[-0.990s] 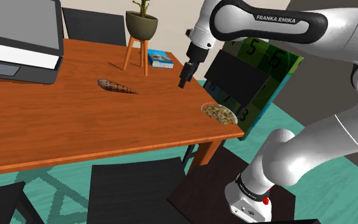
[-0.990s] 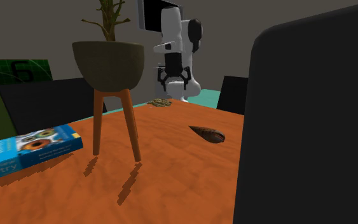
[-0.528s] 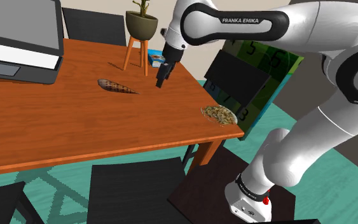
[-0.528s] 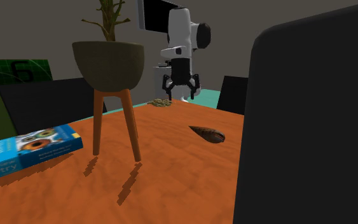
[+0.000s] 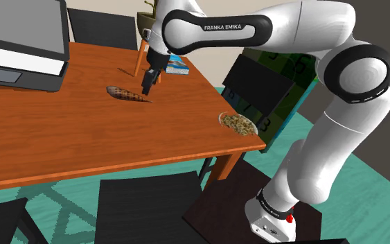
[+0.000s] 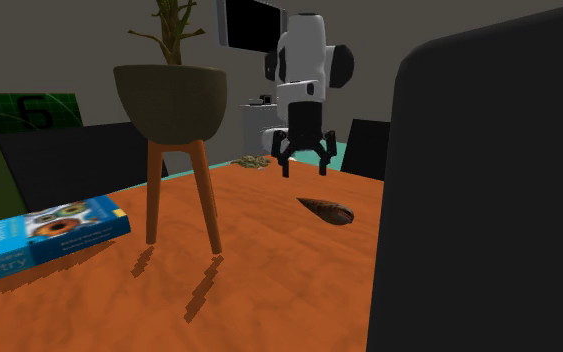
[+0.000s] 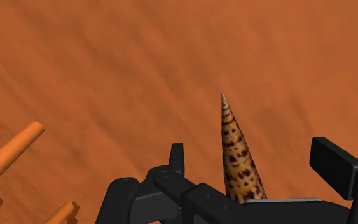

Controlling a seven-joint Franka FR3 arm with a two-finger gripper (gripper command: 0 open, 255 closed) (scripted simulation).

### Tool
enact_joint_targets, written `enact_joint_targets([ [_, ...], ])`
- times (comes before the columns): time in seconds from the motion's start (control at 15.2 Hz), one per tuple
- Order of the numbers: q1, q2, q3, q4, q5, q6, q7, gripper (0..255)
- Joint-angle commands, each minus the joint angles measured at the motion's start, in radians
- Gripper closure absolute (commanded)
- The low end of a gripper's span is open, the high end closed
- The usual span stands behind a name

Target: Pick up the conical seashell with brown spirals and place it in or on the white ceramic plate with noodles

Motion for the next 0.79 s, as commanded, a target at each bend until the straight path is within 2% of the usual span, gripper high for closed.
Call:
enact_joint_targets([
  [0.0,0.012,0.062,0.011,0.066,-0.017,0.010,-0.010,0],
  [0.2,0.033,0.159,0.026,0.170,-0.046,0.021,-0.020,0],
  [0.73,0.034,0.203,0.023,0.131,-0.052,0.104,-0.016,0],
])
